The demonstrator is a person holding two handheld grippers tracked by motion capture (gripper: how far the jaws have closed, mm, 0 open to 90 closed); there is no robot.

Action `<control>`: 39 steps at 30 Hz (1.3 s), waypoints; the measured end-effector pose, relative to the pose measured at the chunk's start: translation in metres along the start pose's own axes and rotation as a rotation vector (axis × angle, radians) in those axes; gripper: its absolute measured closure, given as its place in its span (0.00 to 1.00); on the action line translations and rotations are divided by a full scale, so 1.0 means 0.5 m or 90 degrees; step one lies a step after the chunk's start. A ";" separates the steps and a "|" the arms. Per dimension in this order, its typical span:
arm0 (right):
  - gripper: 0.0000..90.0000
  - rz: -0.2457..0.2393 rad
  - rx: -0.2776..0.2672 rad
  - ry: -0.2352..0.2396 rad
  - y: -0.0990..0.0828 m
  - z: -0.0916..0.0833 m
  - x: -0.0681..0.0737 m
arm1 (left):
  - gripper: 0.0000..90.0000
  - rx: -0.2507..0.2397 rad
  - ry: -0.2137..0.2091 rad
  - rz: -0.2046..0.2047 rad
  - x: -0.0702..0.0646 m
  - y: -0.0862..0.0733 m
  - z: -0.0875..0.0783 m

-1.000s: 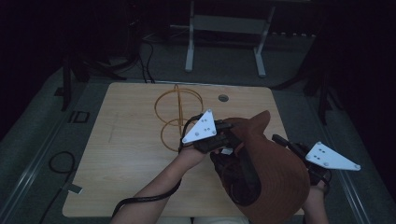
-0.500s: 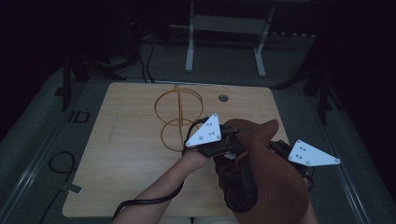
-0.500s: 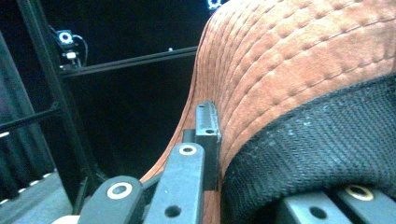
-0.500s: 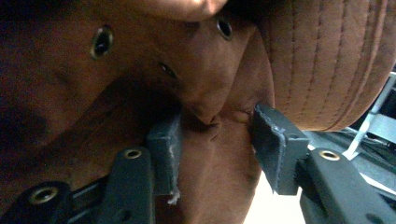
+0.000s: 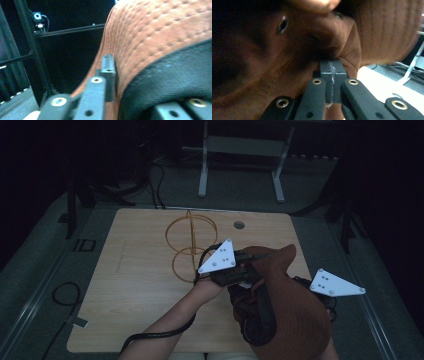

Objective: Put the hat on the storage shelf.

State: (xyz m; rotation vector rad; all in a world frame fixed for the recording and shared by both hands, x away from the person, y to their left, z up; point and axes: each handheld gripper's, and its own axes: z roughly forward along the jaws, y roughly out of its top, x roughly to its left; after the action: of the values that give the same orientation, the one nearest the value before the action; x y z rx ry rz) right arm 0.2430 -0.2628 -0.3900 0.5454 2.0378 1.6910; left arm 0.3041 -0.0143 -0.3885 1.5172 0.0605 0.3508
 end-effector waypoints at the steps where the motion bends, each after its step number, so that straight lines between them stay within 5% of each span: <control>1: 1.00 0.004 -0.005 -0.005 0.000 -0.004 -0.001 | 0.88 0.001 -0.002 -0.002 0.000 0.001 0.000; 6: 1.00 0.029 -0.034 -0.003 0.001 -0.023 -0.012 | 0.78 0.010 0.016 0.014 -0.003 0.008 0.001; 11: 1.00 0.055 -0.064 -0.014 0.002 -0.047 -0.028 | 0.55 0.014 0.036 -0.008 0.004 0.010 -0.005; 18: 1.00 0.064 -0.096 -0.035 0.013 -0.078 -0.044 | 0.43 0.065 0.105 -0.011 0.010 0.004 -0.018; 22: 1.00 0.073 -0.111 -0.042 0.020 -0.086 -0.052 | 0.40 0.087 0.122 -0.025 0.012 0.002 -0.035; 24: 1.00 0.073 -0.113 -0.047 0.025 -0.087 -0.053 | 0.38 0.098 0.124 -0.034 0.010 0.001 -0.048; 28: 1.00 0.080 -0.133 -0.055 0.034 -0.090 -0.059 | 0.35 0.133 0.182 -0.018 0.007 0.001 -0.077; 39: 1.00 0.079 -0.154 -0.089 0.076 -0.081 -0.086 | 0.16 0.177 0.248 -0.037 -0.014 -0.006 -0.176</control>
State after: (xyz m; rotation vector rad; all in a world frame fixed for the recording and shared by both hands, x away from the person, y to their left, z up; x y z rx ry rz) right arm 0.2570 -0.3132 -0.3429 0.6976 1.7036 1.8804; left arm 0.2756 0.0685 -0.3981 1.6973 0.4768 0.6075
